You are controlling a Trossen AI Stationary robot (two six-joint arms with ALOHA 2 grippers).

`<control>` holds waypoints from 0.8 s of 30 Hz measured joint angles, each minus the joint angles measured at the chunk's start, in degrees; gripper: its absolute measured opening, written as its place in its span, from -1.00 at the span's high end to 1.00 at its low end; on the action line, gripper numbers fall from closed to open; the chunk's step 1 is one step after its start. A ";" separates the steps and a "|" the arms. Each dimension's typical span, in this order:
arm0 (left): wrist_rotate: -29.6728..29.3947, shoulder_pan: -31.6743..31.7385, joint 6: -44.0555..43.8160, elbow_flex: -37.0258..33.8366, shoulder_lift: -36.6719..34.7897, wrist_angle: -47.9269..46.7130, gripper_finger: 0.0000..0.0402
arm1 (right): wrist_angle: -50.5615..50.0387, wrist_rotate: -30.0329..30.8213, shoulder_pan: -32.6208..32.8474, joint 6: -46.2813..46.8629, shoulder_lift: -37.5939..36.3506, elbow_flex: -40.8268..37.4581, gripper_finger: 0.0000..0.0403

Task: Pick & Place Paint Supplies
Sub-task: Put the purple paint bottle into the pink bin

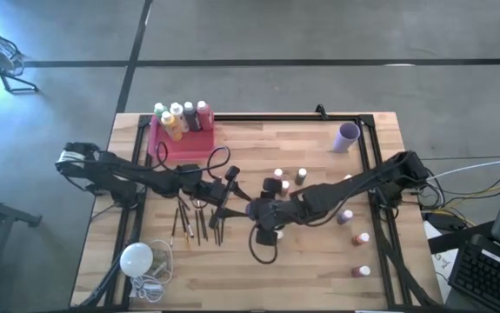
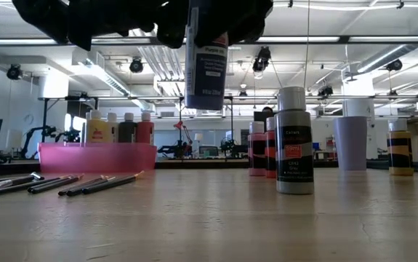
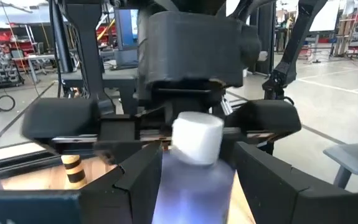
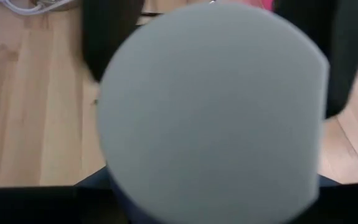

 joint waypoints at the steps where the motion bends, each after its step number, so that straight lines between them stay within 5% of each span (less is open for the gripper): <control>1: -0.02 0.00 0.00 0.51 0.34 0.17 -0.03 | 0.05 0.00 -0.19 -0.14 0.00 0.00 0.09; 24: 0.02 0.00 0.49 4.76 4.99 -0.28 -0.03 | 0.12 -0.33 -0.35 -0.80 0.00 -0.07 0.09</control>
